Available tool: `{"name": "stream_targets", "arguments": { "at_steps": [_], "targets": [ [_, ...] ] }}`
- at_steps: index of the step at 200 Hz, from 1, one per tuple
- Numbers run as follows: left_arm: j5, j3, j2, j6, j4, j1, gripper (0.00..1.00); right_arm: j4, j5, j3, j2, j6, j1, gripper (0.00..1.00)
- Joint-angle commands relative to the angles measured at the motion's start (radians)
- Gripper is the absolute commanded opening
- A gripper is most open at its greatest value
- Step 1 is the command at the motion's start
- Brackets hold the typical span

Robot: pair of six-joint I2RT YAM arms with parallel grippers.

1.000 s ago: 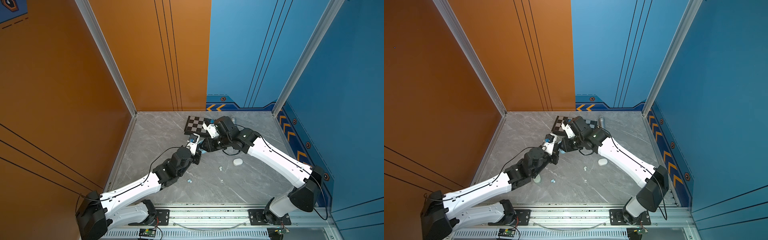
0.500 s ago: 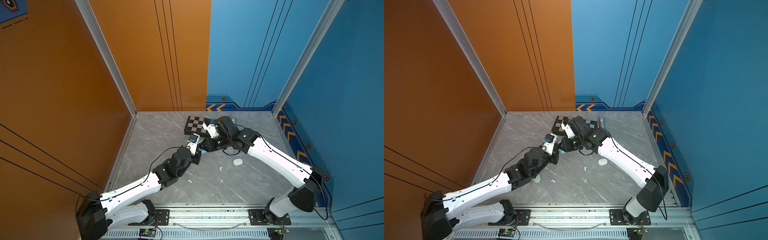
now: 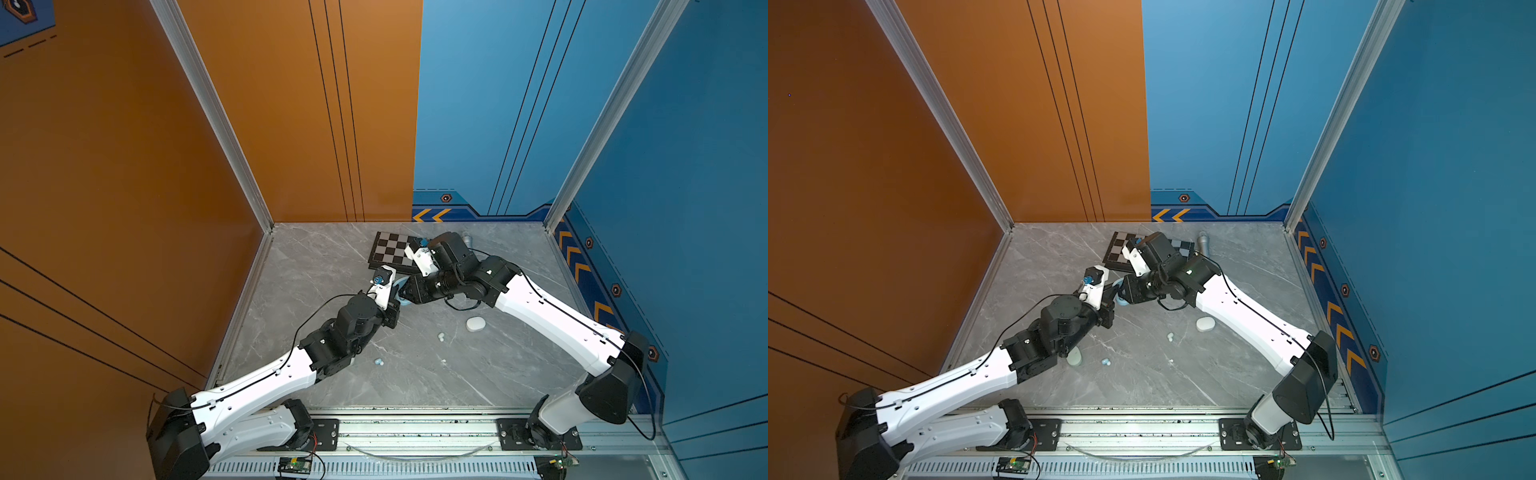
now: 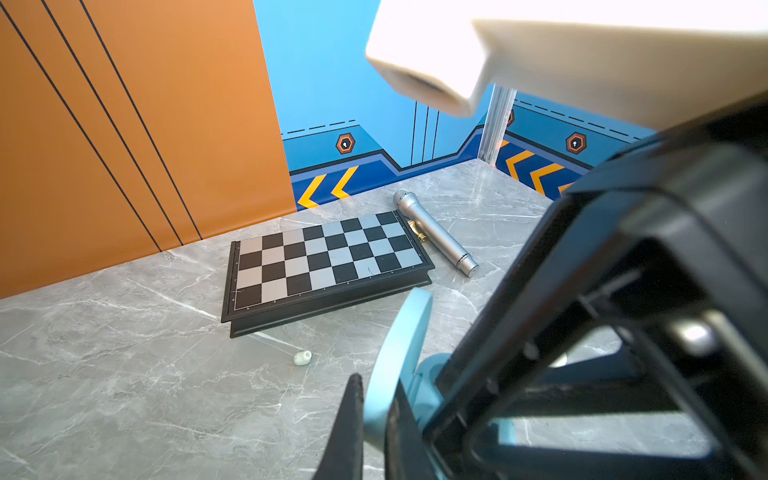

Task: Insert the wireless bluetooth earbuds into the charging case
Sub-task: 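Open the right gripper and draw it back from the case, then move the right gripper down to a light-blue earbud beside the white case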

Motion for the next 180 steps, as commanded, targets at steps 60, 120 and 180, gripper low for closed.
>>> {"name": "stream_targets", "arguments": {
  "at_steps": [60, 120, 180],
  "targets": [
    [0.003, -0.069, -0.194, 0.015, -0.224, 0.17, 0.0, 0.098, -0.085, -0.199, -0.185, -0.262, 0.006, 0.34],
    [0.122, -0.129, -0.514, 0.192, -0.443, 0.256, 0.0, 0.263, -0.245, -0.489, -0.172, -0.752, 0.021, 0.33],
    [0.205, -0.141, -0.781, 0.263, -0.624, 0.26, 0.0, 0.415, -0.331, -0.431, 0.082, -1.007, 0.075, 0.35]
  ]
}}
